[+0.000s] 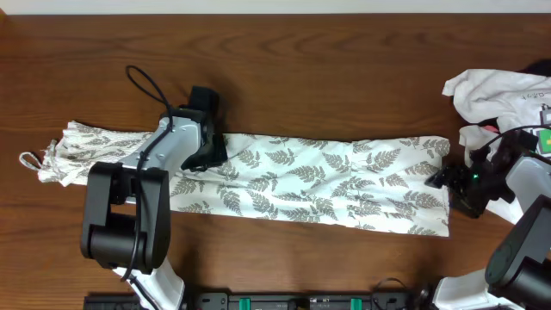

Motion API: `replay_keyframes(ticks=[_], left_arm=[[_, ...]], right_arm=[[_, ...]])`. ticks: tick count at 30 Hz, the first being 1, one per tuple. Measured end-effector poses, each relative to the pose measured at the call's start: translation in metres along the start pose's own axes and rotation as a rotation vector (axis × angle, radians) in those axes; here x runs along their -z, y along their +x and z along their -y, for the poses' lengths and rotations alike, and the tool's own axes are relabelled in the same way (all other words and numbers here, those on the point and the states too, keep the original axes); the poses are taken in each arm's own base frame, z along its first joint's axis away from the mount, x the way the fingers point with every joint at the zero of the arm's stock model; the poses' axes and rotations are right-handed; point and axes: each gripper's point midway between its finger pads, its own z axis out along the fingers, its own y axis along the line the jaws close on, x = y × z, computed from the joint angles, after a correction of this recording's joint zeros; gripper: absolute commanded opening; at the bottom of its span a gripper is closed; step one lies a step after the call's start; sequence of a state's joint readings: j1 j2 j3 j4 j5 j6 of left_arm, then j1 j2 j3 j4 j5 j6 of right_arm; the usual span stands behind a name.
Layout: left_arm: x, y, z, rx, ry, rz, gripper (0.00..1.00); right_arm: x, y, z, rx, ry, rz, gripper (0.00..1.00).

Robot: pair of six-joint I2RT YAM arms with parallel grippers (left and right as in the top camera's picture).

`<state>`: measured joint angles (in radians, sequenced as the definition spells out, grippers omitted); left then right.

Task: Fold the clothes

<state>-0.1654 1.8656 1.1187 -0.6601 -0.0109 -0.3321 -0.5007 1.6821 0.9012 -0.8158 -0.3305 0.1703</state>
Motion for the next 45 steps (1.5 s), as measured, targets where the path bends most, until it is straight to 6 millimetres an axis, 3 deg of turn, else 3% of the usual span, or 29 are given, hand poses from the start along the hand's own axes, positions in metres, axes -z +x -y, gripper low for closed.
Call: replay_keyframes(ticks=[9,15,20,24,27,30,33,37,40,42,45], left_arm=[[0.0,0.0,0.0,0.0,0.0,-0.001,0.27],[0.0,0.001,-0.001,-0.001,-0.002,-0.005,0.27],[0.002,0.011,-0.005,-0.013,-0.02,-0.045,0.34],[0.019,0.01,-0.008,-0.033,-0.011,-0.02,0.43],[0.054,-0.005,-0.011,-0.018,0.028,0.093,0.49],[0.094,-0.022,-0.026,0.041,0.064,0.218,0.5],[0.116,-0.034,-0.053,0.125,0.069,0.286,0.52],[0.115,-0.039,-0.092,0.246,0.064,0.279,0.52],[0.113,-0.041,-0.118,0.337,0.089,0.274,0.54],[0.114,-0.044,-0.136,0.402,0.106,0.284,0.57],[0.114,-0.044,-0.169,0.505,0.113,0.299,0.61]], right_arm=[[0.0,0.0,-0.013,0.015,-0.073,-0.005,0.82],[-0.004,0.002,-0.01,0.019,-0.066,-0.001,0.83],[-0.004,0.002,-0.009,0.022,-0.063,0.001,0.83],[-0.004,0.0,-0.009,0.028,-0.062,0.009,0.8],[-0.004,-0.006,-0.01,0.057,-0.068,0.032,0.79],[-0.001,-0.007,-0.013,0.08,-0.077,0.038,0.8],[0.015,-0.011,-0.021,0.115,-0.084,0.075,0.8],[0.059,-0.026,-0.051,0.239,-0.082,0.219,0.8],[0.082,-0.022,-0.083,0.371,-0.089,0.283,0.79],[0.083,-0.008,-0.103,0.468,-0.096,0.275,0.77],[0.067,0.02,-0.133,0.631,-0.103,0.204,0.74]])
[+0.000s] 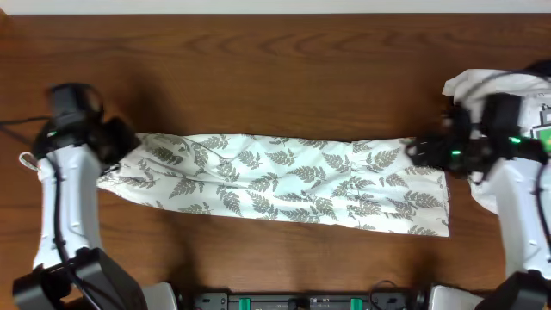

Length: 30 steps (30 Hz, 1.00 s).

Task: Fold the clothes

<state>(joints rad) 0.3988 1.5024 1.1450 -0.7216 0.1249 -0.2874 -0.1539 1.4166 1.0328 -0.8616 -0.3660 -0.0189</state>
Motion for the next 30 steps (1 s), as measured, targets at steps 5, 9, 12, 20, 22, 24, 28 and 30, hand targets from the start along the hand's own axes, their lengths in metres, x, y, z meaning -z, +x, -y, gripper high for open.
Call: replay_keyframes(ticks=[5,9,12,20,22,24,28,30], left_arm=[[0.005,-0.029,-0.038,0.134,0.017,0.07,0.67],[0.003,-0.047,-0.067,0.231,0.049,0.113,0.68],[-0.008,-0.048,-0.086,0.296,0.072,0.084,0.69],[-0.05,-0.034,-0.123,0.415,0.077,-0.027,0.69],[-0.052,-0.035,-0.123,0.415,0.085,-0.026,0.69],[-0.052,-0.039,-0.12,0.411,0.104,-0.016,0.69],[-0.051,-0.04,-0.114,0.409,0.141,-0.016,0.69],[-0.051,-0.039,-0.111,0.41,0.154,-0.024,0.69]], right_arm=[[-0.03,0.006,-0.071,0.275,-0.085,-0.038,0.72],[-0.06,0.018,-0.127,0.461,-0.156,-0.059,0.76],[-0.082,0.032,-0.151,0.541,-0.174,-0.091,0.82],[-0.132,0.046,-0.14,0.58,-0.069,-0.166,0.84],[-0.139,0.049,-0.132,0.572,-0.046,-0.19,0.84],[-0.144,0.052,-0.127,0.565,-0.029,-0.207,0.84],[-0.144,0.055,-0.121,0.556,-0.014,-0.227,0.85],[-0.143,0.061,-0.118,0.55,-0.007,-0.254,0.84]])
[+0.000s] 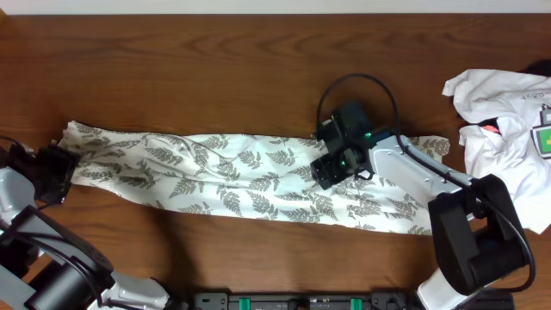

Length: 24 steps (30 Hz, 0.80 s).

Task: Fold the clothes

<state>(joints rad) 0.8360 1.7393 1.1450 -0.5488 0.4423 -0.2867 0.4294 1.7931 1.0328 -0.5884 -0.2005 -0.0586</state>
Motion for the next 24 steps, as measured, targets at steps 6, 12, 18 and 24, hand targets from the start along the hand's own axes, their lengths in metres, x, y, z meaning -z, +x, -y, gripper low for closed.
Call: replay_keyframes(ticks=[6,12,18,24], left_arm=[[0.0,0.006,0.002,0.007,0.011,-0.025,0.69],[0.0,0.008,0.006,0.007,0.036,-0.037,0.69],[0.0,0.009,0.008,0.006,0.043,-0.042,0.69],[-0.002,0.013,0.013,-0.008,0.045,-0.052,0.69]], right_arm=[[0.0,0.014,0.0,-0.032,0.004,-0.058,0.85],[0.0,0.018,0.007,-0.082,0.018,-0.08,0.86],[0.0,0.011,0.03,-0.155,0.022,-0.071,0.86],[0.004,-0.01,0.077,-0.204,0.071,0.041,0.86]])
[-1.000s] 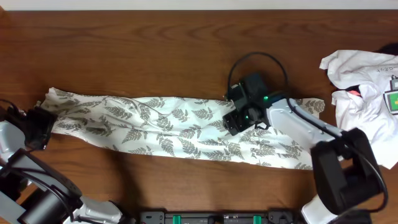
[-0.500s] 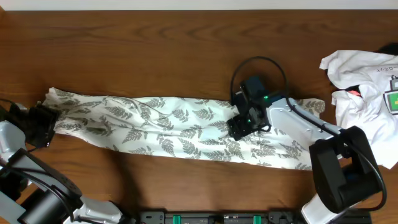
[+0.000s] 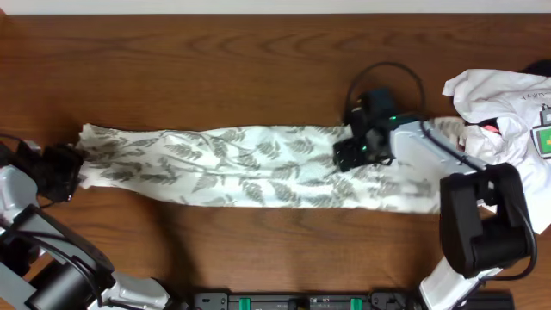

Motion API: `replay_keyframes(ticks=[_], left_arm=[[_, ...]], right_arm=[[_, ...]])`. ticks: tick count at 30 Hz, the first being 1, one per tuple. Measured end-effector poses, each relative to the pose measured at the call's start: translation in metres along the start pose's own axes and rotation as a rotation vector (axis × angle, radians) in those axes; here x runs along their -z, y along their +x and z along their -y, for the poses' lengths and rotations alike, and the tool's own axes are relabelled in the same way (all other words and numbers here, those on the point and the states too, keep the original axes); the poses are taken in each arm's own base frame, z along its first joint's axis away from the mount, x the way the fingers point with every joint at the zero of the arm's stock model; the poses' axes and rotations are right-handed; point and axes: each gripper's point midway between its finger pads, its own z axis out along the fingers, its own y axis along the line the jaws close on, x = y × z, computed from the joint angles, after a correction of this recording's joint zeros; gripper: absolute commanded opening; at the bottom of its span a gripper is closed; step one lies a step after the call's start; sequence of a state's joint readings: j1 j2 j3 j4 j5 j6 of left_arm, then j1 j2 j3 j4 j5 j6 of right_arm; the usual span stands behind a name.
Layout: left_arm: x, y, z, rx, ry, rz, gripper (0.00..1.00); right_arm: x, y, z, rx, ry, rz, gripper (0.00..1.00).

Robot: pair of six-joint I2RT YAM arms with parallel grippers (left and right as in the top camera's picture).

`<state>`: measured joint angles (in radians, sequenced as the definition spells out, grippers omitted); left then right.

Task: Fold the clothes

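A long white cloth with a grey fern print (image 3: 232, 164) lies stretched across the table from left to right. Its right part is blurred. My left gripper (image 3: 71, 168) sits at the cloth's left end and looks shut on that end. My right gripper (image 3: 347, 155) rests on the cloth right of its middle, near the far edge, and looks shut on a pinch of fabric. The fingers of both are hard to make out from above.
A heap of white clothes (image 3: 495, 95) lies at the back right, with a small green tag (image 3: 543, 138) beside it. Bare brown table (image 3: 258, 69) runs behind the cloth and in front of it.
My right gripper has moved right and slightly back on the cloth. The cloth is now narrower and tauter, and its left end sits a little further right. My left gripper has barely moved.
At first my left gripper was on the cloth's left-middle and my right at its right end. Then each was at an end, the left end bunched in. Later my left held the far left end and my right stood mid-cloth. Now the cloth is stretched between them.
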<state>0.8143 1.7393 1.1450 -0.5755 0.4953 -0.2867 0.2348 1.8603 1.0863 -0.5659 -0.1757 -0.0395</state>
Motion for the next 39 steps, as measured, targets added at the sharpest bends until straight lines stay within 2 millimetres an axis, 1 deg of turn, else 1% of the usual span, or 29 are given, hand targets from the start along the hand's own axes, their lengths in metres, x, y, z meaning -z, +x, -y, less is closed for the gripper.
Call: replay_keyframes(ticks=[3,6,14,18,22,26,28,31,36,39], left_arm=[[-0.002,0.002,0.004,-0.01,0.003,-0.006,0.69],[-0.003,0.004,0.006,-0.017,0.006,-0.011,0.69],[-0.003,0.005,0.007,-0.024,0.005,-0.012,0.7],[-0.003,0.002,-0.002,-0.023,-0.049,0.005,0.7],[-0.001,-0.013,-0.017,-0.036,-0.144,0.074,0.71],[0.002,-0.035,-0.02,-0.064,-0.178,0.171,0.7],[0.002,-0.04,-0.019,-0.084,-0.178,0.189,0.7],[-0.007,-0.04,-0.019,-0.123,-0.169,0.171,0.7],[-0.039,-0.031,-0.009,-0.22,-0.059,0.091,0.7],[-0.047,-0.027,-0.005,-0.282,-0.023,0.065,0.7]], right_arm=[[0.0,-0.01,0.02,-0.004,0.026,0.041,0.87],[0.001,-0.013,0.028,0.006,0.038,0.049,0.87],[0.0,-0.013,0.026,0.04,0.044,0.039,0.89],[0.0,-0.011,0.025,0.056,0.057,0.03,0.89],[0.0,-0.01,0.024,0.064,0.062,0.021,0.89],[-0.001,-0.009,0.024,0.07,0.071,0.014,0.89],[-0.001,-0.009,0.024,0.071,0.071,0.013,0.89],[-0.001,-0.009,0.024,0.072,0.071,0.012,0.89],[-0.001,-0.009,0.024,0.073,0.071,0.01,0.89],[-0.001,-0.008,0.024,0.073,0.07,0.006,0.89]])
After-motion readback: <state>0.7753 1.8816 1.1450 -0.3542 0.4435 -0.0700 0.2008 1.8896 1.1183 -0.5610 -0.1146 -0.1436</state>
